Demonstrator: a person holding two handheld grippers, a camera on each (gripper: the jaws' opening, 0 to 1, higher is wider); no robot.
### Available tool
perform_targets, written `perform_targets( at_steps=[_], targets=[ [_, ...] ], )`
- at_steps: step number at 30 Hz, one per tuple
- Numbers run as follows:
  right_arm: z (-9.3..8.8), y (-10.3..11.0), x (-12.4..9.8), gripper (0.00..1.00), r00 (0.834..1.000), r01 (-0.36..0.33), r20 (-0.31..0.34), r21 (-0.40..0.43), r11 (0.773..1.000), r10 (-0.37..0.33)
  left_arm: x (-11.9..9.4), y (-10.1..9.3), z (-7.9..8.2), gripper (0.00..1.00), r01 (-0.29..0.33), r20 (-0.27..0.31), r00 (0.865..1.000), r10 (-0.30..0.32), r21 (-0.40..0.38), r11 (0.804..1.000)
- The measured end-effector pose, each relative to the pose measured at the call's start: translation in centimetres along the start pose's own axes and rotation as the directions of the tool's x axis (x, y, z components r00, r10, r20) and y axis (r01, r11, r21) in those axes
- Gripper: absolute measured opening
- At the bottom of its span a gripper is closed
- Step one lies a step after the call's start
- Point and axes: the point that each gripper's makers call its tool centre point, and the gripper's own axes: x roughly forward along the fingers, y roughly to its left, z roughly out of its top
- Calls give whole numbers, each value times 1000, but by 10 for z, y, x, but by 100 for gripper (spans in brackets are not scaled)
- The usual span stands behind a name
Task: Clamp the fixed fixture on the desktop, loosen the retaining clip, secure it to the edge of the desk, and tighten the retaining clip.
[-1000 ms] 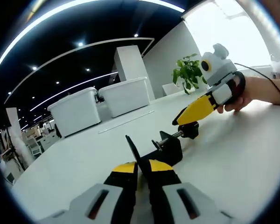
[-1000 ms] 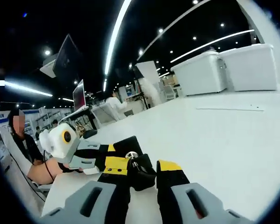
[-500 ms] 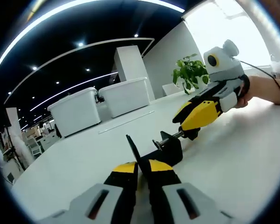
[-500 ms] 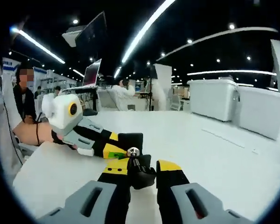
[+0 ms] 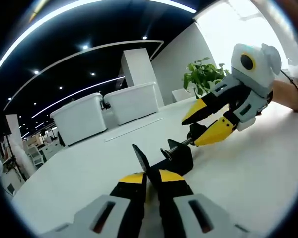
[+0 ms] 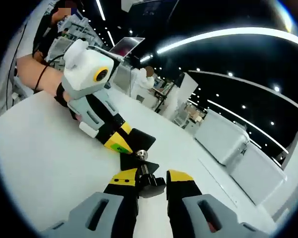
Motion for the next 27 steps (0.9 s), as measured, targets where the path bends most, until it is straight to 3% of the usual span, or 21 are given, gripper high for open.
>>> perform_targets(
  at_steps=[2,4,6,9,12,15,17,24,26,27],
  targets=[
    [1,-8,-2,24,999,-6,33,220,975,-2,0,0,0,9,0,0,1000,0,0,1000],
    [6,-17,-5,25,997,-29,83,425,905,-7,0,0,0,9,0,0,1000,0,0,1000],
    [9,-21,-8,25,992,-77,126,563,823,6,0,1,0,9,-1,0,1000,1,0,1000],
    [6,-31,-9,25,989,-93,148,673,734,-11,0,0,1,9,1,0,1000,-1,1,1000],
    [-1,-29,-9,25,991,-94,137,713,695,-7,-1,0,1,9,1,0,1000,-1,2,1000],
    [-9,-21,-5,23,995,-83,101,721,688,14,-1,0,1,9,1,0,1000,-1,2,1000],
    [-12,-12,-3,22,996,-83,75,699,711,43,-1,0,1,9,1,0,1000,-1,2,1000],
    [-8,-5,-2,19,994,-106,82,700,706,68,-1,1,0,9,2,-2,1000,-2,4,1000],
    [-8,-5,-2,19,994,-108,83,691,715,70,-1,1,0,9,1,-3,1000,-1,3,1000],
    [-6,-4,-2,19,994,-113,87,674,730,73,-1,1,0,8,0,-3,1000,0,3,1000]
  ],
)
